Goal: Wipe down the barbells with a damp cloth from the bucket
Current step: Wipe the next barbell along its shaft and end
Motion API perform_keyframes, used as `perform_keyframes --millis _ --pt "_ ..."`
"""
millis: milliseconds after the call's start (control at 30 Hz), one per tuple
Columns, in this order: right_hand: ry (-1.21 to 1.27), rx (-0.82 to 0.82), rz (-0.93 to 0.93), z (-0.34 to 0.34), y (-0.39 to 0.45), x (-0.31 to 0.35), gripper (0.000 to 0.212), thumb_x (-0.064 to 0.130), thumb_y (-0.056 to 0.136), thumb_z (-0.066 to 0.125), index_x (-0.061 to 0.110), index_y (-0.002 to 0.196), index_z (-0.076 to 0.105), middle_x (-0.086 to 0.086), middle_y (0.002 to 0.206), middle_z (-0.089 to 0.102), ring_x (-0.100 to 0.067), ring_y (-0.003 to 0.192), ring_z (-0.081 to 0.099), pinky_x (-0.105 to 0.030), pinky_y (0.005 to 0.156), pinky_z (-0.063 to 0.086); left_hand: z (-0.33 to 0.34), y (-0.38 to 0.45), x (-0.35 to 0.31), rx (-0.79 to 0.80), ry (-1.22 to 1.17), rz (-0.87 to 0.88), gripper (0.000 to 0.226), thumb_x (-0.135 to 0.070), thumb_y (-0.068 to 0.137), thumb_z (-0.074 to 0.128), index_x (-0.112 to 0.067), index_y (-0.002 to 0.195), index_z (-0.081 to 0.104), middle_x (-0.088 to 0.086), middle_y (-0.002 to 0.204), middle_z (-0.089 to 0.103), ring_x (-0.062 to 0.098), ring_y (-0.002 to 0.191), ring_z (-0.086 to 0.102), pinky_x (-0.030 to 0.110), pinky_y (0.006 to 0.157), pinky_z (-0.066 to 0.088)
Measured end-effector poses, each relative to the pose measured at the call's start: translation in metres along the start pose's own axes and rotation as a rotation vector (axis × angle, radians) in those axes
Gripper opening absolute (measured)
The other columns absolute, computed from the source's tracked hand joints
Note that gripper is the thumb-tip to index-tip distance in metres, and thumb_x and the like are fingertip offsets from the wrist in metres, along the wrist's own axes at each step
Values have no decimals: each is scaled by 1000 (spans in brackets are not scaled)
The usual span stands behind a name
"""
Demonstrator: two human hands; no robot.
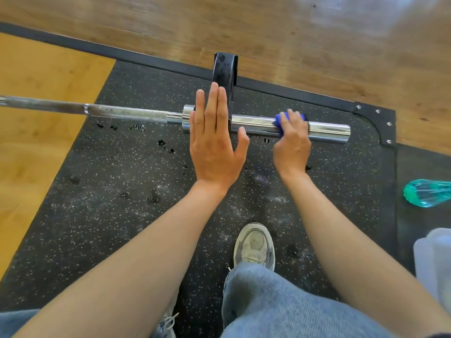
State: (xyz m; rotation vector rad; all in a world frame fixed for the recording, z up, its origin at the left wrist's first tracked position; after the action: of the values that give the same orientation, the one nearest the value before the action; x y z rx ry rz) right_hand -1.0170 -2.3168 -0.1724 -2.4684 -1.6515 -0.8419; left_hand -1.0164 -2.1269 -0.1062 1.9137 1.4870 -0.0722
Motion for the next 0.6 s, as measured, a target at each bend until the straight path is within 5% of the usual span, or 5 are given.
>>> perform_keyframes --millis 100,267,467,600 --pt "-34 46 -208 -1 4 -2 52 -12 92 54 8 140 58 -11 147 53 -31 140 44 -42 110 42 3 11 -1 5 10 24 70 -30 99 51 -4 159 28 12 167 26 32 156 16 51 124 22" --pt "66 -133 282 -12 18 -39 52 -14 96 48 8 143 55 -9 153 47 -26 149 32 -41 123 27 7 23 0 -34 18 55 67 -30 98 50 -3 157 34 11 164 32 32 155 22 48 125 24" --pt "-12 106 -355 18 14 11 60 -10 90 60 13 145 55 -5 153 49 -27 146 39 -43 120 33 10 33 2 -65 -23 93 63 -26 96 48 -1 154 40 13 161 38 33 153 28 49 121 31" --pt "75 -217 152 -10 25 -43 40 0 99 50 9 135 64 -8 145 57 -27 141 45 -45 117 37 13 36 2 -81 -62 87 61 -24 96 48 -1 152 42 12 160 40 33 152 30 49 113 42"
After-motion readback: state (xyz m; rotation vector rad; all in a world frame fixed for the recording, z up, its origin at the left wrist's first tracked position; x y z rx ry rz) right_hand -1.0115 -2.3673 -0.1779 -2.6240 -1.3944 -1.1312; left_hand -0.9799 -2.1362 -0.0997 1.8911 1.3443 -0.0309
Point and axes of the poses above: each hand's wrist, its own y-axis towards the middle knuckle, its own z-axis out of the palm, x = y × z, the point moved 5 cm from there along y, towards the middle knuckle
